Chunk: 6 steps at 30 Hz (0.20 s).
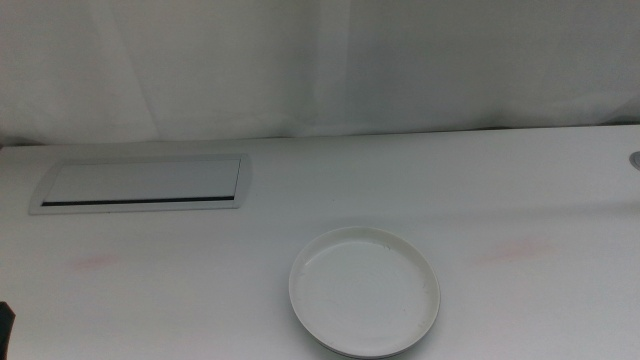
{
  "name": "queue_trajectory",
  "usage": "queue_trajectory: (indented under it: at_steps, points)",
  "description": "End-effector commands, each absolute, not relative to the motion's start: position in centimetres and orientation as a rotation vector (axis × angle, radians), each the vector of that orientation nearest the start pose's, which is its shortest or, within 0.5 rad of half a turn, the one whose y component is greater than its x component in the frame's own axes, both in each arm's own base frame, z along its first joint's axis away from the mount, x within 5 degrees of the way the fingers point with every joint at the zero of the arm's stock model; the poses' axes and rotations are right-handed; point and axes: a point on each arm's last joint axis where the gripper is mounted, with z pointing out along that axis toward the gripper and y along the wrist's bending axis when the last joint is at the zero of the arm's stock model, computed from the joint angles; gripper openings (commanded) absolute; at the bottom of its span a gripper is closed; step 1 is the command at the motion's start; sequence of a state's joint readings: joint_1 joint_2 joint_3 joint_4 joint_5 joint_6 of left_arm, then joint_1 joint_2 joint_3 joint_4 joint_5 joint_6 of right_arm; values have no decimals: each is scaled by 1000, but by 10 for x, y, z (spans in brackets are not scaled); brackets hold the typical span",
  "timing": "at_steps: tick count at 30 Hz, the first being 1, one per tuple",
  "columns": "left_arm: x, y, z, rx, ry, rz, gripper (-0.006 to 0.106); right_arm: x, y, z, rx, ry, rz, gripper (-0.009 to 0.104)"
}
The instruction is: Stack the three bowls on top of each other.
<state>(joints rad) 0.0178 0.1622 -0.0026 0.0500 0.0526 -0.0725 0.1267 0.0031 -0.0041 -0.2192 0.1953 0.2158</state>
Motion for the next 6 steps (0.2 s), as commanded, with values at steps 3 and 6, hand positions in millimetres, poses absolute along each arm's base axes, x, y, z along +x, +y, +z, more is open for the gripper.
queue_trajectory:
  at_steps: [3, 6]
  points:
    - [69, 2, 189, -45, 1702, -6, -3, 55, 3, 186, -85, 1669, 55, -3]
    - [69, 2, 189, -45, 1702, -6, -3, 55, 3, 186, -85, 1669, 55, -3]
